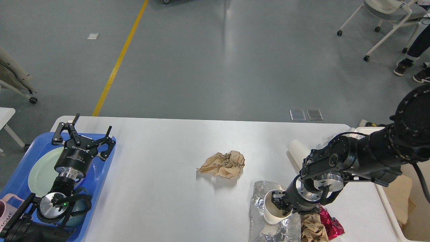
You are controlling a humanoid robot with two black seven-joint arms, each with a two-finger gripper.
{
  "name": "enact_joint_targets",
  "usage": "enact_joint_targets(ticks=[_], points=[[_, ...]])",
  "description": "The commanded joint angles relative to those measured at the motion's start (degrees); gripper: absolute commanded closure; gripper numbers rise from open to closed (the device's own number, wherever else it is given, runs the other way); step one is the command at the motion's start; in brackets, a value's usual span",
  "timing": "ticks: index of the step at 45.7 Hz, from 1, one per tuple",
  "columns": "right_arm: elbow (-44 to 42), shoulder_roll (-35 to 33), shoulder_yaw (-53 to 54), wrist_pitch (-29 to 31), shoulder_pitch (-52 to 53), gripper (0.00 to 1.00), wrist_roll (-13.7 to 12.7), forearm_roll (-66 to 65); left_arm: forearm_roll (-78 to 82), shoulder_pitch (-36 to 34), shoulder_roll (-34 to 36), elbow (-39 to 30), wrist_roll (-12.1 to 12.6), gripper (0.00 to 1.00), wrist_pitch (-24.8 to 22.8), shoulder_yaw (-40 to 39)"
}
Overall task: Tidy desktop
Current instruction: 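Lower the right gripper and grasp the white paper cup, then lift the paper cup and carry it to the white bin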
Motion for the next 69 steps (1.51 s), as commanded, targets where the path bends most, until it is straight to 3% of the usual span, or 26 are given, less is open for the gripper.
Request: enact_joint_targets(ticks=[1, 10, 28, 30, 33, 35, 38, 47, 54, 64, 69], points=[[0.9, -3.3, -0.3, 4.5, 4.2, 1.00, -0.1, 1.9, 0.0, 0.0, 0.0, 0.0, 0.0, 0.03, 0.0, 0.0], [4.6, -6.7, -5.5, 11.8, 14.4, 1.00, 0.1, 3.6, 0.0, 0.0, 0.0, 0.0, 0.0, 0.03, 0.0, 0.0], [14.7, -9.2, -21.6, 31.3, 51.4, 1.00, 1.1, 9.1, 0.0, 0.0, 0.0, 0.0, 0.0, 0.03, 0.0, 0.0], [15.6, -9.4, -23.6, 31.4, 53.6, 1.00, 2.0, 9.2, 0.0, 0.0, 0.0, 0.0, 0.0, 0.03, 0.0, 0.0], [15.9, -9.0, -27.1, 31.5, 55.3, 1.00, 6.1, 9.1, 0.0, 0.0, 0.0, 0.0, 0.0, 0.03, 0.0, 0.0], [15.8, -8.9, -29.6, 31.5, 55.4, 1.00, 9.5, 8.7, 0.0, 0.0, 0.0, 0.0, 0.0, 0.03, 0.0, 0.0], [15.8, -8.6, -32.1, 31.4, 55.5, 1.00, 11.5, 8.2, 0.0, 0.0, 0.0, 0.0, 0.0, 0.03, 0.0, 0.0], [15.6, -9.1, -33.9, 31.2, 55.0, 1.00, 9.7, 6.6, 0.0, 0.0, 0.0, 0.0, 0.0, 0.03, 0.0, 0.0], [10.6, -14.9, -36.8, 28.9, 49.7, 1.00, 8.8, 2.7, 0.0, 0.0, 0.0, 0.0, 0.0, 0.03, 0.0, 0.0], [-5.8, -30.6, -36.4, 28.3, 35.3, 1.00, 8.7, -1.8, 0.0, 0.0, 0.0, 0.0, 0.0, 0.03, 0.0, 0.0], [-19.3, -33.3, -32.6, 25.8, 19.1, 1.00, 8.7, -1.1, 0.0, 0.1, 0.0, 0.0, 0.0, 0.03, 0.0, 0.0]])
